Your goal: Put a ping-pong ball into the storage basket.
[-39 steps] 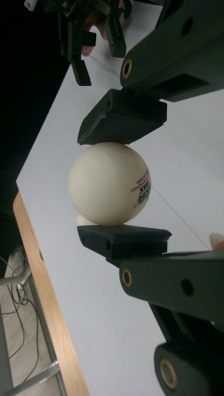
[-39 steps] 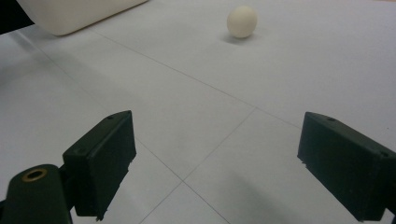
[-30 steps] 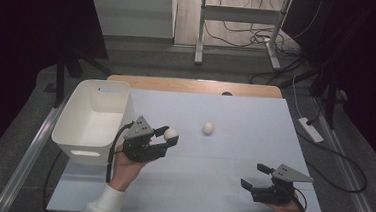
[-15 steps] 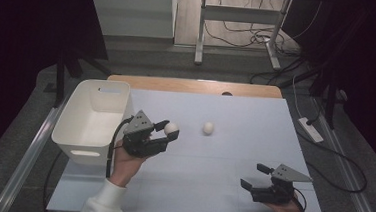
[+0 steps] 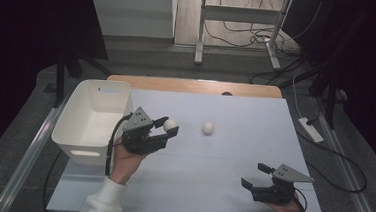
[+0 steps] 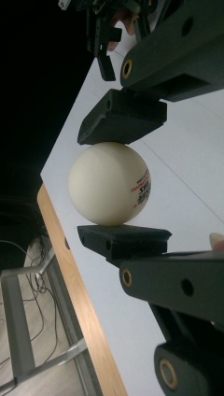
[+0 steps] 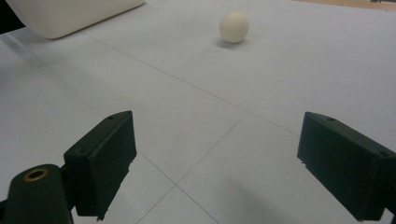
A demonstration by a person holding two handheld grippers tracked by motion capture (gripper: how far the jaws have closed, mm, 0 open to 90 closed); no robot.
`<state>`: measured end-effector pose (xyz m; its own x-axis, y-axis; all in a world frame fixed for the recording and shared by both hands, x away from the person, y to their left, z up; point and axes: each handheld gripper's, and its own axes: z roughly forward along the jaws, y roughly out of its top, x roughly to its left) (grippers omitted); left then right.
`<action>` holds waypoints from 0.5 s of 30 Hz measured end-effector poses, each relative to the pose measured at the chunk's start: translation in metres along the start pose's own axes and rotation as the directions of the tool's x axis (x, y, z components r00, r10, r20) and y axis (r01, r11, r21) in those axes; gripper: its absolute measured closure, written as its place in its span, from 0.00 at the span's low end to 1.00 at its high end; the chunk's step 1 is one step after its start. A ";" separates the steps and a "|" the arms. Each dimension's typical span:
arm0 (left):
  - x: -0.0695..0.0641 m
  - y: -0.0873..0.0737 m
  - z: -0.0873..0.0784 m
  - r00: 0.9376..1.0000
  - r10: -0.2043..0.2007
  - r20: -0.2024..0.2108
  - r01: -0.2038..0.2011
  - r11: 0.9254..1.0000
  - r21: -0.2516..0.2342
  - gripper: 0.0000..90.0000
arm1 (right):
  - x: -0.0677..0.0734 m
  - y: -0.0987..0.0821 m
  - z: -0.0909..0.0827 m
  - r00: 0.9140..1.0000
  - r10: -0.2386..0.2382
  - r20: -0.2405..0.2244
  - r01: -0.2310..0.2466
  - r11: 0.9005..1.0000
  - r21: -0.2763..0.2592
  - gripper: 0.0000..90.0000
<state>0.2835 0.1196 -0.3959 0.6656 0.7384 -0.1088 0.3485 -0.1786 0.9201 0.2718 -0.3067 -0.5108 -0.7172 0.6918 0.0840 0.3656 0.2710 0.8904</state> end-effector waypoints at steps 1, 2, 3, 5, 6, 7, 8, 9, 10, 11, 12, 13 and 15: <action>0.001 0.001 -0.001 1.000 -0.001 -0.002 0.001 1.000 -0.003 0.56 | 0.000 0.000 0.000 1.000 0.000 -0.001 0.000 1.000 0.000 0.13; 0.001 0.001 -0.001 1.000 -0.002 -0.002 0.002 1.000 -0.005 0.56 | 0.000 0.000 0.000 1.000 0.000 -0.001 0.000 1.000 0.001 0.13; 0.002 0.002 -0.002 1.000 -0.004 -0.005 0.004 1.000 -0.007 0.56 | 0.000 0.000 0.000 1.000 0.000 -0.002 0.000 1.000 0.002 0.13; 0.004 0.002 -0.003 1.000 -0.005 -0.010 0.005 1.000 -0.009 0.56 | 0.000 0.000 0.000 1.000 0.001 -0.002 -0.001 1.000 0.003 0.12; 0.004 0.003 -0.004 1.000 -0.007 -0.012 0.007 1.000 -0.011 0.56 | 0.000 0.000 0.000 1.000 0.000 -0.003 0.000 1.000 0.003 0.12; 0.005 0.003 -0.005 1.000 -0.005 -0.015 0.005 1.000 -0.012 0.56 | 0.000 0.000 0.000 1.000 0.000 -0.004 0.000 1.000 0.004 0.12; 0.006 0.004 -0.006 1.000 -0.004 -0.019 0.004 1.000 -0.014 0.56 | 0.000 0.000 0.000 1.000 -0.001 -0.004 0.001 1.000 0.004 0.12; 0.006 0.004 -0.007 1.000 -0.003 -0.021 0.003 1.000 -0.014 0.56 | 0.000 0.000 0.001 1.000 -0.001 -0.005 0.001 1.000 0.005 0.13; 0.007 0.005 -0.007 1.000 0.000 -0.025 -0.001 1.000 -0.012 0.56 | 0.000 0.000 0.001 1.000 -0.002 -0.005 0.002 1.000 0.005 0.13; 0.008 0.005 -0.008 1.000 0.002 -0.029 -0.003 1.000 -0.012 0.56 | 0.000 0.000 0.001 1.000 -0.003 -0.006 0.003 1.000 0.005 0.12; 0.008 0.006 -0.009 1.000 -0.001 -0.031 0.001 1.000 -0.015 0.56 | 0.000 0.000 0.001 1.000 -0.003 -0.006 0.003 1.000 0.006 0.12; 0.009 0.006 -0.010 0.999 -0.001 -0.034 0.001 1.000 -0.016 0.56 | 0.000 0.000 0.001 1.000 -0.003 -0.006 0.003 1.000 0.006 0.12; 0.011 0.007 -0.011 0.999 -0.004 -0.038 0.004 1.000 -0.018 0.56 | 0.000 0.000 0.001 1.000 -0.002 -0.006 0.002 1.000 0.006 0.12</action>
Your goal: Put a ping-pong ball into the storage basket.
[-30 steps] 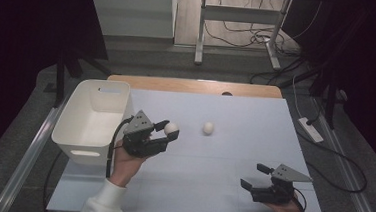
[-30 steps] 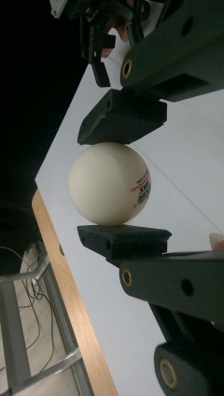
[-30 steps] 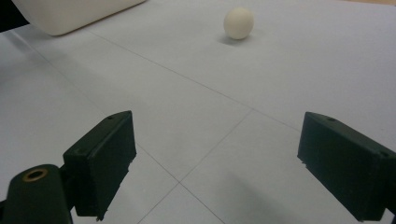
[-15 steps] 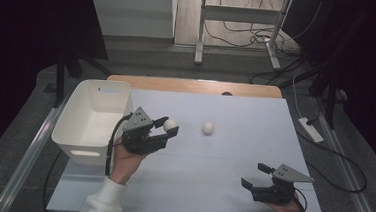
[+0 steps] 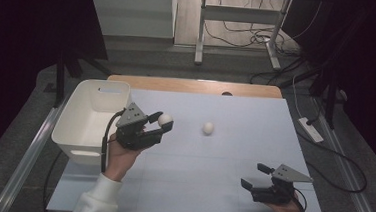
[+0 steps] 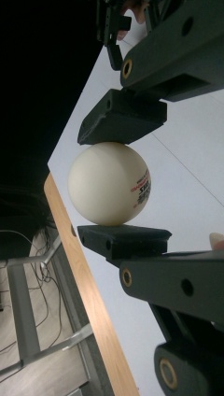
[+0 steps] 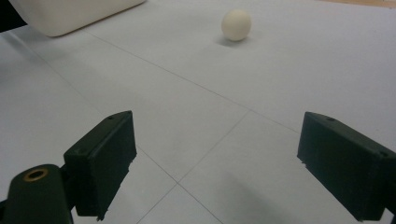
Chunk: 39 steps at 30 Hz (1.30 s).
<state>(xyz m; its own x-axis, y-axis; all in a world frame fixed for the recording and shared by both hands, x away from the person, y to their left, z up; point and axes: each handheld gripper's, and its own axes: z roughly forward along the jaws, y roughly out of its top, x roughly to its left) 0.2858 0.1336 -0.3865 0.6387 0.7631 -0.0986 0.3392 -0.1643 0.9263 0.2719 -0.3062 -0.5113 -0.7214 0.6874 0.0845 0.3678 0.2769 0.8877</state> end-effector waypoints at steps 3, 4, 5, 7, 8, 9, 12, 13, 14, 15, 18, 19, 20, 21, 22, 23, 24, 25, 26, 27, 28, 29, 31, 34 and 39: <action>0.003 0.001 -0.003 1.000 -0.009 -0.006 0.009 1.000 -0.006 0.56 | 0.000 0.000 0.000 1.000 0.001 0.001 -0.001 1.000 0.002 0.12; 0.004 0.000 -0.003 1.000 -0.011 -0.011 0.011 1.000 -0.008 0.56 | 0.000 0.000 0.000 1.000 0.000 0.001 0.000 1.000 0.002 0.12; 0.005 0.000 -0.004 1.000 -0.014 -0.012 0.014 1.000 -0.011 0.56 | 0.000 0.000 0.000 1.000 0.000 0.001 0.000 1.000 0.001 0.12; 0.007 -0.001 -0.005 1.000 -0.019 -0.019 0.018 1.000 -0.010 0.56 | 0.000 0.000 0.000 1.000 0.000 0.000 0.000 1.000 -0.001 0.13; 0.008 -0.001 -0.006 0.999 -0.022 -0.023 0.022 1.000 -0.012 0.56 | 0.000 0.000 0.000 1.000 0.000 0.000 0.000 1.000 0.000 0.13; 0.008 -0.001 -0.006 0.999 -0.022 -0.023 0.022 1.000 -0.012 0.56 | 0.000 0.000 0.000 1.000 0.000 0.001 0.000 1.000 0.000 0.12; 0.013 0.000 -0.009 0.999 -0.042 -0.032 0.042 0.999 -0.025 0.56 | 0.000 0.000 0.000 1.000 0.001 0.002 -0.001 1.000 0.001 0.12; 0.013 0.000 -0.009 0.999 -0.042 -0.032 0.042 0.999 -0.025 0.56 | 0.000 0.000 0.000 1.000 0.000 0.001 0.000 1.000 0.001 0.12; 0.015 0.000 -0.010 0.998 -0.049 -0.037 0.048 0.998 -0.029 0.56 | 0.000 0.000 0.000 1.000 0.000 0.001 0.000 1.000 0.001 0.13; 0.017 0.001 -0.011 0.998 -0.057 -0.040 0.056 0.998 -0.035 0.56 | 0.000 0.000 0.000 1.000 -0.001 0.001 0.001 1.000 0.001 0.12; 0.019 0.001 -0.013 0.997 -0.053 -0.049 0.051 0.998 -0.032 0.56 | 0.000 0.000 0.000 1.000 -0.002 0.001 0.002 1.000 0.003 0.12; 0.020 0.002 -0.013 0.997 -0.051 -0.055 0.049 0.998 -0.030 0.56 | 0.000 0.000 0.000 1.000 -0.002 0.001 0.002 1.000 0.004 0.12; 0.021 0.002 -0.013 0.997 -0.050 -0.058 0.048 0.998 -0.029 0.56 | 0.000 0.000 0.000 1.000 -0.001 0.001 0.001 1.000 0.007 0.12; 0.021 0.002 -0.013 0.997 -0.050 -0.058 0.048 0.998 -0.029 0.56 | 0.000 0.000 0.000 1.000 -0.001 0.001 0.001 1.000 0.007 0.12; 0.022 0.003 -0.014 0.997 -0.050 -0.063 0.049 0.998 -0.030 0.56 | 0.000 0.000 0.000 1.000 -0.001 0.001 0.001 1.000 0.008 0.12; 0.023 0.003 -0.015 0.997 -0.051 -0.066 0.049 0.998 -0.031 0.56 | 0.000 0.000 0.000 1.000 -0.002 0.000 0.002 1.000 0.007 0.12; 0.024 0.004 -0.015 0.996 -0.049 -0.073 0.047 0.998 -0.031 0.56 | 0.000 0.000 0.000 1.000 -0.003 0.001 0.003 1.000 0.006 0.13; 0.024 0.005 -0.016 0.996 -0.052 -0.075 0.049 0.998 -0.032 0.56 | 0.000 0.000 0.000 1.000 -0.003 0.000 0.003 1.000 0.005 0.12; 0.026 0.006 -0.016 0.995 -0.054 -0.079 0.052 0.998 -0.035 0.56 | 0.000 0.000 0.000 1.000 -0.003 0.000 0.003 1.000 0.005 0.12; 0.027 0.006 -0.017 0.995 -0.056 -0.083 0.053 0.998 -0.036 0.56 | 0.000 0.000 0.000 1.000 -0.003 0.000 0.003 1.000 0.005 0.12; 0.029 0.007 -0.017 0.995 -0.062 -0.083 0.058 0.998 -0.039 0.56 | 0.000 0.000 0.000 1.000 -0.002 0.000 0.002 1.000 0.005 0.12; 0.030 0.007 -0.018 0.994 -0.068 -0.085 0.064 0.997 -0.041 0.56 | 0.000 0.000 0.000 1.000 -0.003 0.000 0.003 1.000 0.006 0.12; 0.032 0.007 -0.018 0.993 -0.073 -0.091 0.069 0.997 -0.042 0.56 | 0.000 0.000 0.000 1.000 -0.001 0.000 0.001 1.000 0.006 0.12; 0.035 0.007 -0.018 0.992 -0.074 -0.102 0.071 0.997 -0.034 0.56 | 0.000 0.000 -0.001 1.000 0.000 -0.001 0.000 1.000 0.005 0.12; 0.039 0.007 -0.020 0.990 -0.079 -0.117 0.076 0.997 -0.028 0.56 | 0.000 0.000 -0.001 1.000 -0.002 0.000 0.002 1.000 0.005 0.13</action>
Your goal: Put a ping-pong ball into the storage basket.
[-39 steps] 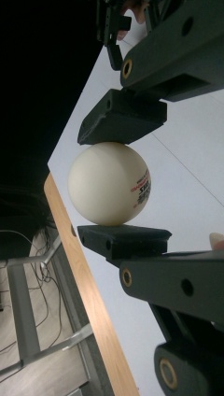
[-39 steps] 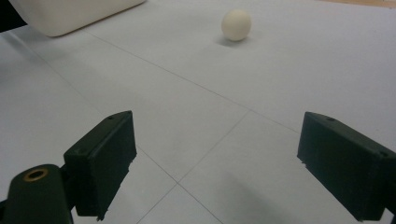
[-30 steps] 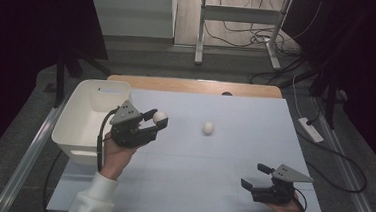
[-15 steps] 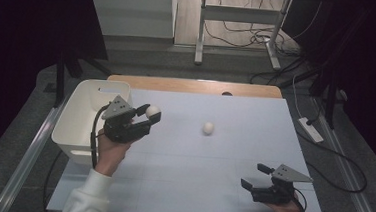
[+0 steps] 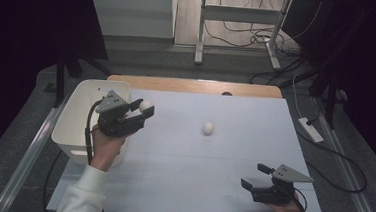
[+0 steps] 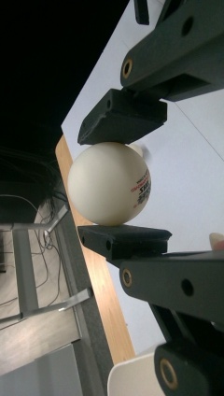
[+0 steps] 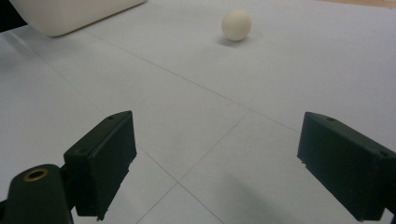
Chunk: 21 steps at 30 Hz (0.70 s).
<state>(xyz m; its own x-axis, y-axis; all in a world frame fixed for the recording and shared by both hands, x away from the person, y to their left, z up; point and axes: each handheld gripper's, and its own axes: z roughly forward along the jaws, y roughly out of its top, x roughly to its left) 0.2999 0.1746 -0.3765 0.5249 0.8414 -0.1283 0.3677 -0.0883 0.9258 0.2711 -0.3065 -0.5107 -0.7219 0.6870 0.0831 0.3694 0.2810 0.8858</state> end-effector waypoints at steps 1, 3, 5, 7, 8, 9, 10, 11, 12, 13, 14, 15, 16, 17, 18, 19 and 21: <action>0.001 0.000 0.000 1.000 0.002 -0.005 -0.002 1.000 0.001 0.56 | 0.000 0.000 0.000 1.000 -0.001 0.000 0.001 1.000 0.001 0.12; 0.005 0.001 -0.002 1.000 -0.004 -0.014 0.004 1.000 0.003 0.56 | 0.000 0.000 0.000 1.000 0.000 -0.001 0.000 1.000 -0.001 0.12; 0.006 0.002 -0.003 1.000 -0.003 -0.018 0.003 1.000 0.003 0.56 | 0.000 0.000 0.000 1.000 0.001 0.000 -0.001 1.000 -0.002 0.12; 0.009 0.003 -0.004 1.000 -0.005 -0.026 0.005 1.000 0.004 0.56 | 0.000 0.000 0.000 1.000 0.000 0.001 0.000 1.000 -0.002 0.12; 0.010 0.003 -0.005 1.000 -0.004 -0.030 0.005 1.000 0.005 0.56 | 0.000 0.000 0.000 1.000 -0.002 0.002 0.002 1.000 0.002 0.12; 0.011 0.003 -0.006 0.999 -0.005 -0.033 0.005 1.000 0.006 0.56 | 0.000 0.000 0.000 1.000 -0.002 0.002 0.002 1.000 0.000 0.12; 0.012 0.004 -0.006 0.999 -0.007 -0.036 0.007 1.000 0.006 0.56 | 0.000 0.000 0.000 1.000 -0.001 0.002 0.001 1.000 0.000 0.13; 0.013 0.004 -0.007 0.999 -0.007 -0.040 0.007 1.000 0.008 0.56 | 0.000 0.000 0.000 1.000 -0.001 0.002 0.001 1.000 0.000 0.12; 0.014 0.004 -0.008 0.999 -0.007 -0.042 0.007 1.000 0.008 0.56 | 0.001 0.000 0.000 1.000 0.000 0.001 0.000 1.000 0.001 0.13; 0.016 0.004 -0.009 0.999 -0.008 -0.048 0.009 1.000 0.009 0.56 | 0.000 0.000 0.000 1.000 -0.002 0.002 0.002 1.000 0.000 0.12; 0.018 0.005 -0.009 0.999 -0.011 -0.052 0.011 1.000 0.010 0.56 | 0.001 0.000 0.000 1.000 -0.001 0.001 0.001 1.000 0.001 0.12; 0.019 0.004 -0.010 0.998 -0.016 -0.054 0.017 1.000 0.010 0.56 | 0.001 0.000 0.000 1.000 -0.001 0.002 0.001 1.000 0.001 0.12; 0.021 0.004 -0.010 0.998 -0.021 -0.055 0.021 1.000 0.011 0.56 | 0.001 0.000 0.000 1.000 -0.001 0.001 0.001 1.000 0.001 0.12; 0.022 0.004 -0.010 0.998 -0.026 -0.056 0.027 1.000 0.013 0.56 | 0.001 0.000 0.000 1.000 0.000 0.001 0.000 1.000 0.001 0.13; 0.023 0.004 -0.010 0.998 -0.026 -0.061 0.027 1.000 0.015 0.56 | 0.001 0.000 0.000 1.000 0.000 0.001 0.000 1.000 0.000 0.12; 0.024 0.004 -0.010 0.998 -0.028 -0.063 0.029 0.999 0.016 0.56 | 0.000 0.000 0.000 1.000 -0.001 0.001 0.001 1.000 -0.001 0.12; 0.025 0.004 -0.011 0.997 -0.028 -0.070 0.030 0.999 0.019 0.56 | 0.001 0.000 0.000 1.000 0.001 0.000 -0.001 1.000 -0.002 0.13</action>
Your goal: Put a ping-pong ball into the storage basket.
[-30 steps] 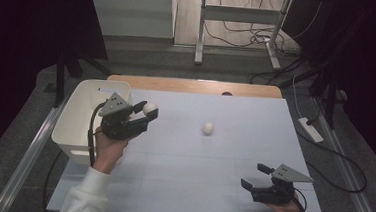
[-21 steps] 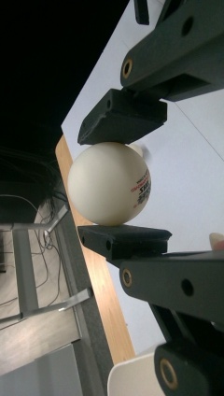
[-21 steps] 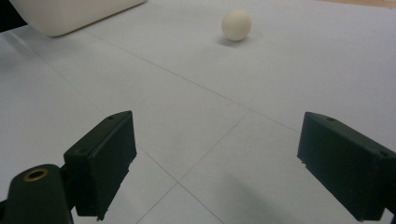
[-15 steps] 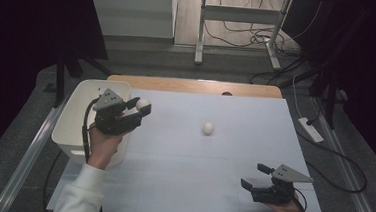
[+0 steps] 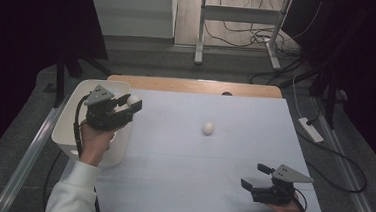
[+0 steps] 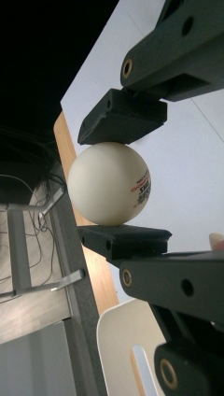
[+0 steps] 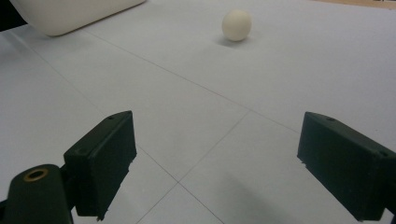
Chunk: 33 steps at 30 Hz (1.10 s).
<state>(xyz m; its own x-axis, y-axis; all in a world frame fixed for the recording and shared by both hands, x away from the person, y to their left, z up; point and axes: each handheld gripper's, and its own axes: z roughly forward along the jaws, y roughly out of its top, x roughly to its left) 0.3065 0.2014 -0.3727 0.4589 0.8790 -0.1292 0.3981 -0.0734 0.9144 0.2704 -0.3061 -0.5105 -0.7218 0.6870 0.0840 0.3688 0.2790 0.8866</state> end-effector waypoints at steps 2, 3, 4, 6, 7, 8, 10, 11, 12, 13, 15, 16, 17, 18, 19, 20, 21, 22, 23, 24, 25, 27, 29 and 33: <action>0.001 0.000 0.000 1.000 0.000 -0.002 0.000 1.000 0.001 0.56 | 0.000 0.000 0.000 1.000 -0.002 -0.001 0.002 1.000 0.000 0.12; 0.003 0.000 0.000 1.000 -0.004 -0.009 0.004 1.000 0.002 0.56 | 0.000 0.000 0.000 1.000 -0.003 -0.001 0.003 1.000 0.000 0.13; 0.003 0.000 0.000 1.000 -0.004 -0.009 0.004 1.000 0.002 0.56 | 0.000 0.000 0.000 1.000 -0.003 -0.001 0.003 1.000 0.000 0.13; 0.005 0.000 0.000 1.000 -0.007 -0.017 0.007 1.000 0.006 0.56 | 0.000 0.000 0.000 1.000 -0.003 -0.001 0.003 1.000 0.000 0.12; 0.007 0.000 0.000 1.000 -0.008 -0.020 0.008 1.000 0.007 0.56 | 0.000 0.000 0.000 1.000 -0.003 0.000 0.003 1.000 -0.001 0.12; 0.008 0.000 0.000 1.000 -0.010 -0.024 0.010 1.000 0.009 0.56 | 0.000 0.000 0.000 1.000 -0.001 0.000 0.001 1.000 0.000 0.12; 0.009 0.000 0.000 0.999 -0.013 -0.033 0.013 1.000 0.008 0.56 | 0.000 0.000 0.000 1.000 -0.001 0.000 0.001 1.000 0.000 0.12; 0.011 0.000 0.000 0.999 -0.012 -0.039 0.012 1.000 0.010 0.56 | 0.000 0.000 0.000 1.000 -0.001 0.000 0.001 1.000 0.001 0.12; 0.012 -0.001 0.000 0.999 -0.014 -0.045 0.015 1.000 0.013 0.56 | 0.000 0.000 0.000 1.000 -0.002 0.000 0.002 1.000 0.001 0.13; 0.012 -0.001 0.000 0.999 -0.014 -0.045 0.015 1.000 0.013 0.56 | 0.000 0.000 0.000 1.000 -0.003 0.001 0.003 1.000 0.001 0.12; 0.014 -0.001 0.000 0.998 -0.013 -0.055 0.014 1.000 0.017 0.56 | 0.000 0.000 0.000 1.000 -0.002 0.001 0.002 1.000 0.001 0.12; 0.016 -0.001 -0.001 0.998 -0.016 -0.062 0.017 1.000 0.018 0.56 | 0.000 0.000 0.000 1.000 -0.002 0.001 0.002 1.000 0.001 0.12; 0.017 -0.001 -0.001 0.998 -0.017 -0.066 0.018 1.000 0.017 0.56 | 0.000 0.000 0.000 1.000 -0.002 0.001 0.002 1.000 0.002 0.12; 0.019 -0.001 -0.002 0.997 -0.019 -0.069 0.021 1.000 0.018 0.56 | 0.000 0.000 0.000 1.000 -0.003 0.001 0.003 1.000 0.002 0.13; 0.021 -0.001 -0.002 0.997 -0.022 -0.073 0.024 1.000 0.020 0.56 | 0.000 0.000 0.000 1.000 -0.004 0.001 0.004 1.000 0.001 0.13; 0.022 0.000 -0.002 0.997 -0.025 -0.076 0.027 0.999 0.021 0.56 | 0.000 0.000 0.000 1.000 -0.004 0.001 0.004 1.000 0.001 0.13; 0.022 0.000 -0.002 0.997 -0.025 -0.076 0.027 0.999 0.021 0.56 | 0.000 0.000 0.000 1.000 -0.004 0.001 0.004 1.000 0.001 0.13; 0.024 0.000 -0.002 0.996 -0.027 -0.082 0.029 0.999 0.025 0.56 | 0.000 0.000 0.000 1.000 -0.004 0.002 0.004 1.000 0.001 0.12; 0.026 0.000 -0.002 0.996 -0.029 -0.087 0.031 0.999 0.027 0.56 | 0.000 0.000 0.000 1.000 -0.004 0.002 0.004 1.000 0.001 0.12; 0.027 0.000 -0.002 0.996 -0.027 -0.090 0.030 0.999 0.030 0.56 | 0.000 0.000 0.000 1.000 -0.004 0.002 0.004 1.000 0.001 0.12; 0.028 0.000 -0.003 0.995 -0.027 -0.094 0.031 0.999 0.033 0.56 | 0.000 0.000 0.000 1.000 -0.004 0.002 0.004 1.000 0.001 0.12; 0.032 0.001 -0.004 0.994 -0.037 -0.101 0.040 0.999 0.027 0.56 | 0.000 0.000 0.000 1.000 -0.004 0.002 0.004 1.000 0.002 0.12; 0.034 0.001 -0.004 0.993 -0.035 -0.111 0.039 0.999 0.033 0.56 | 0.000 0.000 0.000 1.000 -0.005 0.002 0.005 1.000 0.003 0.12; 0.038 0.002 -0.005 0.991 -0.038 -0.126 0.043 0.998 0.042 0.56 | 0.000 0.000 0.000 1.000 -0.005 0.002 0.005 1.000 0.003 0.12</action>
<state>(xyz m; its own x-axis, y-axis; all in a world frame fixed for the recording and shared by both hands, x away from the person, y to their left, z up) 0.3212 0.2373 -0.3740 0.3403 0.9334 -0.1143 0.4507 -0.0553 0.8909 0.2708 -0.3061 -0.5111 -0.7221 0.6873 0.0788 0.3669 0.2840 0.8858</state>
